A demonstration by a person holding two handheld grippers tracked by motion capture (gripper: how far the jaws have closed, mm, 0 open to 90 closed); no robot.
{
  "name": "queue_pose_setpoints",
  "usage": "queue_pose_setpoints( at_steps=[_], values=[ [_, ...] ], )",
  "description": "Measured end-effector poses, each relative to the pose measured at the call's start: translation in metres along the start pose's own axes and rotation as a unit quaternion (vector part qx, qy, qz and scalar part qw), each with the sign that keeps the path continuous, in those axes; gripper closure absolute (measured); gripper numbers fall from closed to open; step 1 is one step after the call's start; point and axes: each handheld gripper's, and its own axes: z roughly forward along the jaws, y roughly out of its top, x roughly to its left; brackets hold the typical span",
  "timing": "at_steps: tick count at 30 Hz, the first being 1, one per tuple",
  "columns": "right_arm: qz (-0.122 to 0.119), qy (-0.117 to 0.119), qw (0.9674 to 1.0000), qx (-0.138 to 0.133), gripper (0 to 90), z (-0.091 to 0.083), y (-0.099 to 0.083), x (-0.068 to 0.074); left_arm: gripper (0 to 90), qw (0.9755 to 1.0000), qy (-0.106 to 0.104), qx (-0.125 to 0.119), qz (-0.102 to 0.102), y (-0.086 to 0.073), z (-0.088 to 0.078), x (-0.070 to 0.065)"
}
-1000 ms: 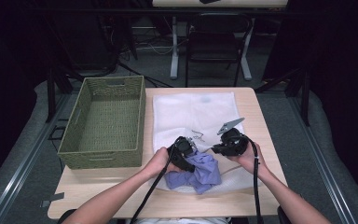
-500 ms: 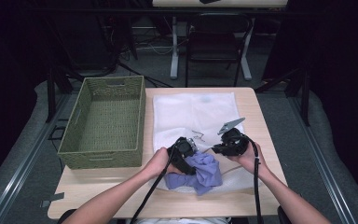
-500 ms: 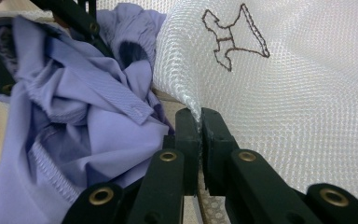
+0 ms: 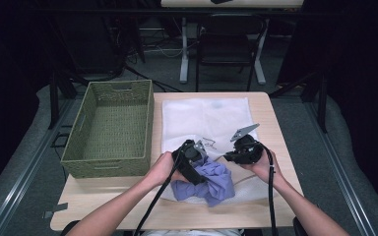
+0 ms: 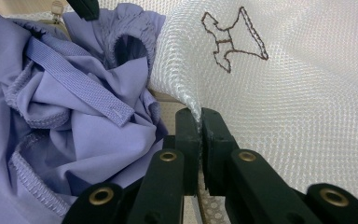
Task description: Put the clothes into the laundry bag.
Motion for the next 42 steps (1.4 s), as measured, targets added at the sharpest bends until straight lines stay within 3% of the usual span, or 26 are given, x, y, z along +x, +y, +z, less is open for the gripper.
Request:
queue_pose_setpoints(
  at_steps=[5, 8, 14, 17, 20, 26, 29, 31, 38, 42],
  values=[
    [0.0, 0.002, 1.0, -0.001, 87.2, 0.0, 0.0, -0.001, 24.8, 0.9999, -0.009, -0.004, 0.012, 0.003, 0.01, -0.006],
    [-0.001, 0.002, 1.0, 0.0, 87.3, 0.001, 0.001, -0.001, 35.2, 0.9996, -0.015, 0.009, 0.02, 0.004, 0.033, -0.009],
    [-0.003, 0.0, 1.0, -0.002, 87.3, -0.001, 0.001, 0.001, 66.8, 0.9995, -0.002, 0.019, 0.027, 0.001, 0.057, -0.009],
    [-0.003, 0.001, 1.0, -0.004, 87.3, -0.003, 0.002, 0.002, 75.1, 0.9997, 0.003, 0.014, 0.019, 0.0, 0.06, -0.007],
    [0.001, 0.003, 0.9999, -0.01, 87.3, -0.006, 0.003, 0.003, 77.8, 0.9998, 0.012, 0.011, 0.014, 0.003, 0.054, -0.008],
    [0.011, 0.006, 0.9996, -0.026, 87.3, -0.014, 0.004, 0.001, 78.0, 0.9987, 0.046, -0.022, -0.005, 0.009, 0.037, -0.01],
    [0.017, 0.01, 0.9995, -0.023, 87.3, -0.012, 0.003, 0.0, 76.9, 0.9983, 0.052, -0.01, -0.023, 0.003, 0.053, -0.006],
    [0.014, 0.011, 0.9997, -0.014, 87.3, -0.008, 0.003, 0.001, 74.9, 0.9982, 0.056, -0.005, -0.024, 0.0, 0.062, -0.005],
    [0.019, 0.01, 0.9997, -0.011, 87.3, -0.007, 0.0, -0.002, 42.3, 0.9977, 0.066, -0.011, -0.008, 0.004, 0.033, -0.014],
    [0.016, 0.01, 0.9998, -0.009, 87.3, -0.007, 0.0, -0.002, 29.9, 0.9978, 0.063, -0.02, -0.002, 0.001, 0.015, -0.019]
  ],
)
